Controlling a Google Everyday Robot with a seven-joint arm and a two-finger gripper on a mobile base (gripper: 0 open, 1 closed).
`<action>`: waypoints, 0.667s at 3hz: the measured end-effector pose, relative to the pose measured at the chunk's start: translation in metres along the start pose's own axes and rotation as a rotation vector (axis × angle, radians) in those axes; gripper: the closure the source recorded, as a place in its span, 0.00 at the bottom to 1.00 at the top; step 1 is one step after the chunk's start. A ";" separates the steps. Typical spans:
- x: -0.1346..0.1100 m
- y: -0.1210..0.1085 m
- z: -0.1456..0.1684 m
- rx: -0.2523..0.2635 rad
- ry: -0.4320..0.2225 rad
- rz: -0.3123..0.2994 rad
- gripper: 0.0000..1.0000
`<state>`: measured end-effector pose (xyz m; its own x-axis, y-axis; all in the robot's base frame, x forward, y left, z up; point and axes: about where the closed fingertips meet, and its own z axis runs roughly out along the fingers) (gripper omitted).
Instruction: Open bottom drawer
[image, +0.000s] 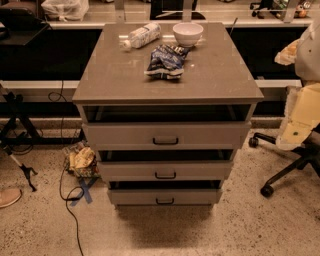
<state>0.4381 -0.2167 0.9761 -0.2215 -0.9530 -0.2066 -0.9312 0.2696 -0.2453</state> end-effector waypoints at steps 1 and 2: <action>0.000 0.000 0.000 0.000 0.000 0.000 0.00; 0.007 -0.001 0.009 -0.010 -0.024 0.020 0.00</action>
Offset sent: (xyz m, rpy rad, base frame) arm 0.0040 -0.0157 -0.0307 0.0749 0.0365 -0.0270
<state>0.4398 -0.2225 0.9658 -0.2335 -0.9437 -0.2342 -0.9294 0.2874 -0.2314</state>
